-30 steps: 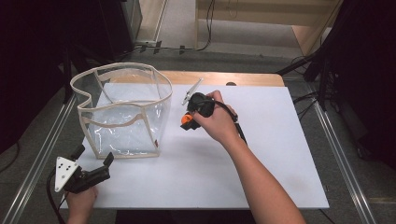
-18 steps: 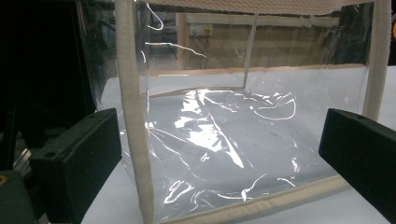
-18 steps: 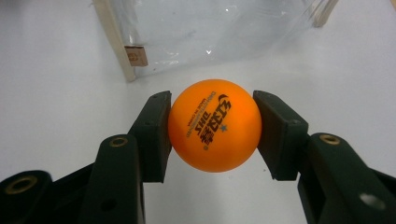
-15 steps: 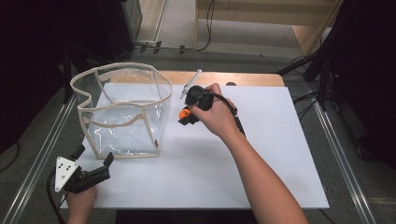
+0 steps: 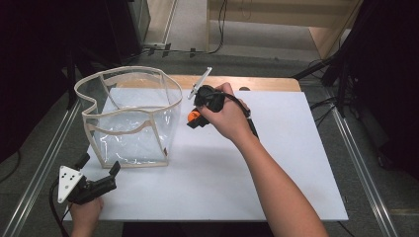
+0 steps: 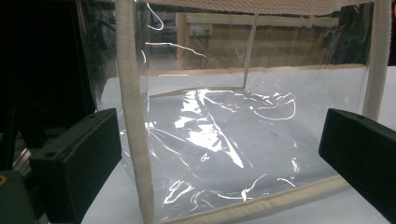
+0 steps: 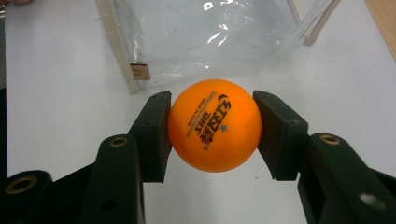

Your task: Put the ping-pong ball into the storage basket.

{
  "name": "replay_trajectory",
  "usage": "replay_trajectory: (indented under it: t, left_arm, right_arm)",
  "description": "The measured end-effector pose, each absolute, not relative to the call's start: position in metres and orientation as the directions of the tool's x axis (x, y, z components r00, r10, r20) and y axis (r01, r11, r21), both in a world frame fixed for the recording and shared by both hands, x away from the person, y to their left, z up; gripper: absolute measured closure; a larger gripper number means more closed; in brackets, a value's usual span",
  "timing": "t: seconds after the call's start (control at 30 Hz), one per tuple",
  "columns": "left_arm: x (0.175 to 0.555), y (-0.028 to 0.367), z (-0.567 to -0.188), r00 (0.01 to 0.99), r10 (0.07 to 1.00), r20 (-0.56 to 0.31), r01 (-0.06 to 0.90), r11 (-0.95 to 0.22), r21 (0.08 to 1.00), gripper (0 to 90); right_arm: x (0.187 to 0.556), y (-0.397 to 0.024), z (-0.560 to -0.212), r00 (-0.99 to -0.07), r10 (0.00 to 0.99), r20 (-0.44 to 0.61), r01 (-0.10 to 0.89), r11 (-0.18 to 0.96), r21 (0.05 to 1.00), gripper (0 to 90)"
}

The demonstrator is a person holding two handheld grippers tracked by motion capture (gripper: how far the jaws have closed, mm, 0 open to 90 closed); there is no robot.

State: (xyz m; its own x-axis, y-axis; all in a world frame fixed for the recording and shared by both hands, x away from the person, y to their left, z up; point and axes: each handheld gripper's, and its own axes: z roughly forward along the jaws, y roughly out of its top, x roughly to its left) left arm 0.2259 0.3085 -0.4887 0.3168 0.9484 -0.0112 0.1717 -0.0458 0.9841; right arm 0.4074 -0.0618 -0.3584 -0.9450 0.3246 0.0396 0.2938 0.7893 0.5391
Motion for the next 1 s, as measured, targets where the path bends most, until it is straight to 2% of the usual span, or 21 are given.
replay_trajectory:
  t: [1.0]
  left_arm:
    - [0.226,0.308,-0.489,0.318,0.948,-0.012,0.172,-0.046,0.984,0.0]
  right_arm:
    - [0.413,-0.057,-0.326,-0.952,0.306,0.024,0.269,0.793,0.547,47.6]
